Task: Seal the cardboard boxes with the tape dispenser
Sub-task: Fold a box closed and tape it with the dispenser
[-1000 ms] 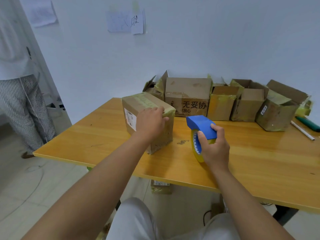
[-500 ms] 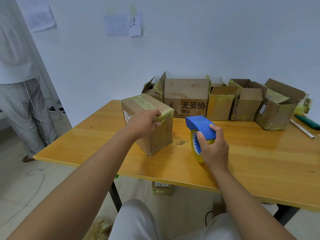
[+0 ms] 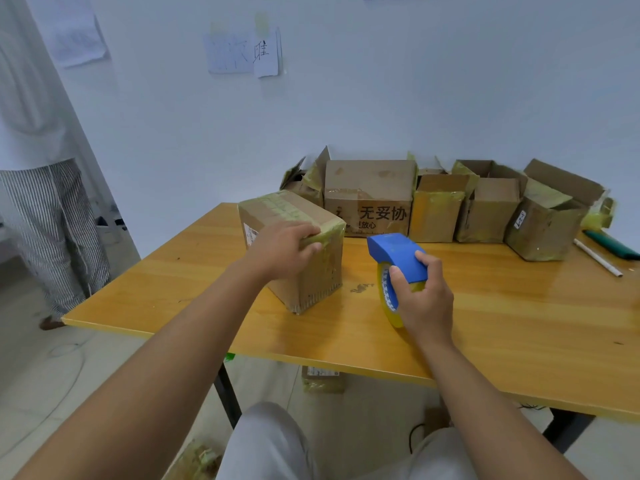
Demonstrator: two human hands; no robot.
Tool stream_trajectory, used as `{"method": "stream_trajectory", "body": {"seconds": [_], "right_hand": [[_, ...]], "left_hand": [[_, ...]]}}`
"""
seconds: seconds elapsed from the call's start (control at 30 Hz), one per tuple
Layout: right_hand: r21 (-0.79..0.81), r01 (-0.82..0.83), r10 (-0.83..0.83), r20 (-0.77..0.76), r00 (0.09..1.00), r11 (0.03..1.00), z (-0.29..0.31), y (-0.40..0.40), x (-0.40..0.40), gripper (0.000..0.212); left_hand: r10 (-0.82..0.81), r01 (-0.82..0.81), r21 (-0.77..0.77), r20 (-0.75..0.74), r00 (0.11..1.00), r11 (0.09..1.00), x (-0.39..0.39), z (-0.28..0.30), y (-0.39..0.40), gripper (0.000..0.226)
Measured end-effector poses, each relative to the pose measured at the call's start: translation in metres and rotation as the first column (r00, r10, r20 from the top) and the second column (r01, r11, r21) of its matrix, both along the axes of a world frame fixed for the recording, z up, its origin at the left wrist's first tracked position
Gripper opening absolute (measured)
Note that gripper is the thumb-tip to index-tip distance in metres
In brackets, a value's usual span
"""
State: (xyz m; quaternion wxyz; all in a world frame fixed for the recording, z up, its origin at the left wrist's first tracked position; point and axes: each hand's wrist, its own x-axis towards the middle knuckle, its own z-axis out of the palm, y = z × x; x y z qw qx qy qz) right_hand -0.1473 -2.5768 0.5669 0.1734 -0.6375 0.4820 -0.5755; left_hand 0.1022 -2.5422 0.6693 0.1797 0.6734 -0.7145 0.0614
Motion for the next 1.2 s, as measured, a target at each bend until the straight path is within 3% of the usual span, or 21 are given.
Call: {"method": "stream_trajectory", "body": {"seconds": [0.1, 0.27, 0.37, 0.57, 0.7, 0.8, 0.93, 1.07, 1.2], "right_hand": [[-0.005, 0.002, -0.002, -0.004, 1.000, 1.000, 0.001, 0.000, 0.001, 0.043], [-0.014, -0.001, 0.001, -0.006, 1.000, 1.000, 0.000, 0.001, 0.001, 0.043], [-0.015, -0.001, 0.001, -0.011, 1.000, 1.000, 0.001, 0.001, 0.001, 0.043], [-0.010, 0.004, -0.004, -0.010, 1.000, 1.000, 0.000, 0.001, 0.001, 0.043], [-0.006, 0.009, -0.009, -0.007, 1.000, 1.000, 0.000, 0.001, 0.001, 0.042], [-0.007, 0.007, -0.007, -0.006, 1.000, 1.000, 0.000, 0.001, 0.001, 0.042], [0.003, 0.009, -0.009, 0.002, 1.000, 1.000, 0.000, 0.000, 0.001, 0.044], [0.002, 0.007, -0.007, 0.003, 1.000, 1.000, 0.000, 0.001, 0.002, 0.044], [-0.003, 0.013, -0.013, -0.006, 1.000, 1.000, -0.001, 0.001, 0.002, 0.044]], "left_hand": [[-0.002, 0.006, 0.086, -0.043, 0.999, 0.996, 0.012, 0.001, 0.002, 0.045], [-0.014, 0.004, 0.107, 0.093, 0.996, 0.994, 0.011, 0.005, 0.002, 0.045], [-0.029, 0.016, 0.139, 0.095, 0.995, 0.990, 0.016, 0.005, 0.005, 0.049], [0.064, -0.065, 0.013, 0.052, 0.997, 0.998, 0.007, -0.001, 0.002, 0.050], [0.130, -0.132, -0.084, -0.021, 0.991, 0.988, -0.006, -0.010, -0.002, 0.034], [0.078, -0.084, -0.130, -0.054, 0.996, 0.988, -0.009, -0.013, -0.001, 0.032], [-0.020, 0.011, -0.061, -0.156, 0.988, 0.998, 0.002, -0.001, 0.006, 0.035], [-0.090, 0.093, 0.018, -0.151, 0.984, 0.995, 0.006, 0.006, 0.010, 0.030], [-0.124, 0.136, 0.110, -0.111, 0.986, 0.985, 0.012, 0.009, 0.011, 0.043]]}}
